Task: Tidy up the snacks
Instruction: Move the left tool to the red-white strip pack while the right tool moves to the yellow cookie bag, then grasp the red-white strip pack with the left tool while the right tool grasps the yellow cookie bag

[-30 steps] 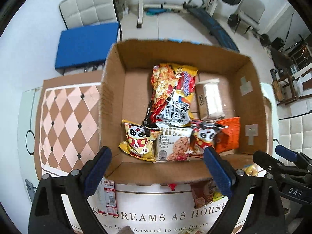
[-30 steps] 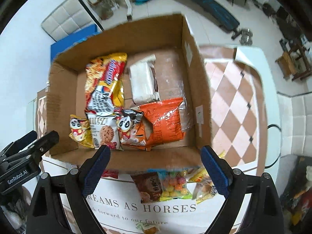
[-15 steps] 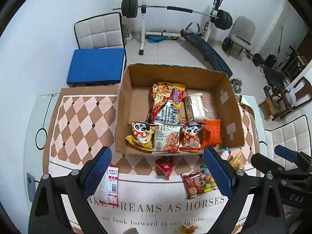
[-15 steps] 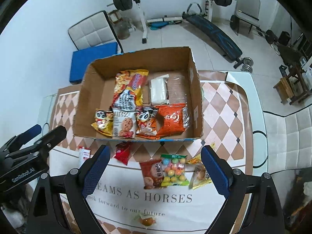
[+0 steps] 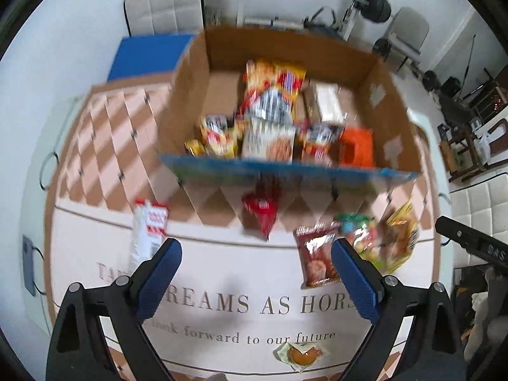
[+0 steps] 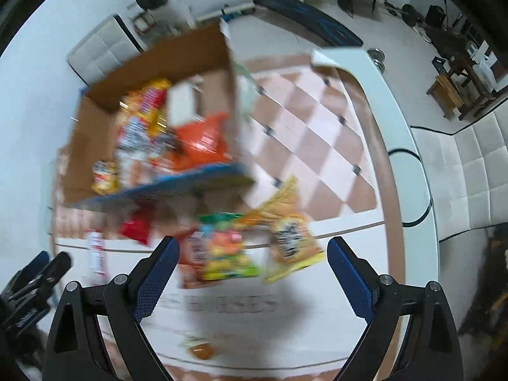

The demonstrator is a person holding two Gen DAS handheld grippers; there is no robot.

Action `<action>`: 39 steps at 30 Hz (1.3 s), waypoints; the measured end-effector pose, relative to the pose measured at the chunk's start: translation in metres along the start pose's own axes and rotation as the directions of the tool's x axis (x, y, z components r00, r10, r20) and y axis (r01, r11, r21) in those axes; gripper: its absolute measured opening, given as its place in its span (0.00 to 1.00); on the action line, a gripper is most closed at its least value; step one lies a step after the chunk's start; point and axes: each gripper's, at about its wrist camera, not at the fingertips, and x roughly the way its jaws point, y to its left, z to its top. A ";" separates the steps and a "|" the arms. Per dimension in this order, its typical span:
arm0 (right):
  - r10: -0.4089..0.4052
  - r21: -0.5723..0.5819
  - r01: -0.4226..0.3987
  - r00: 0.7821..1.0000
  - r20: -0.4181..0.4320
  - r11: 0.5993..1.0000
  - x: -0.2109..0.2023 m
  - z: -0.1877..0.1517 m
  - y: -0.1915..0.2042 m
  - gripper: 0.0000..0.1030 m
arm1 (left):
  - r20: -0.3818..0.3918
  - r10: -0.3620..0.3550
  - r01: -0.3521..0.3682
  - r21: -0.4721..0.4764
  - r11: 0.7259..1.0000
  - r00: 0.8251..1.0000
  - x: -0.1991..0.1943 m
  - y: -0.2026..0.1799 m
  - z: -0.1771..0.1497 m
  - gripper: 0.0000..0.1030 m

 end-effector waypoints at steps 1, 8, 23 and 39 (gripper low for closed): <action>-0.010 0.000 0.010 1.000 -0.025 1.000 0.016 0.003 -0.009 0.93 | -0.019 0.010 -0.010 -0.001 1.000 1.000 0.012 -0.003 -0.004 0.94; 0.035 -0.018 -0.039 0.985 -0.169 0.999 0.096 0.013 -0.032 0.92 | -0.100 0.058 -0.057 0.010 0.998 0.993 0.060 -0.011 -0.019 0.94; 0.050 0.167 -0.013 0.974 -0.219 0.986 0.077 -0.026 -0.043 0.41 | -0.156 0.076 -0.087 -0.065 0.994 0.985 0.072 0.055 -0.016 0.94; 0.022 0.142 0.035 0.926 -0.377 0.989 0.123 -0.093 0.060 0.42 | -0.344 0.142 -0.199 -0.136 0.970 0.928 0.132 0.167 -0.016 0.94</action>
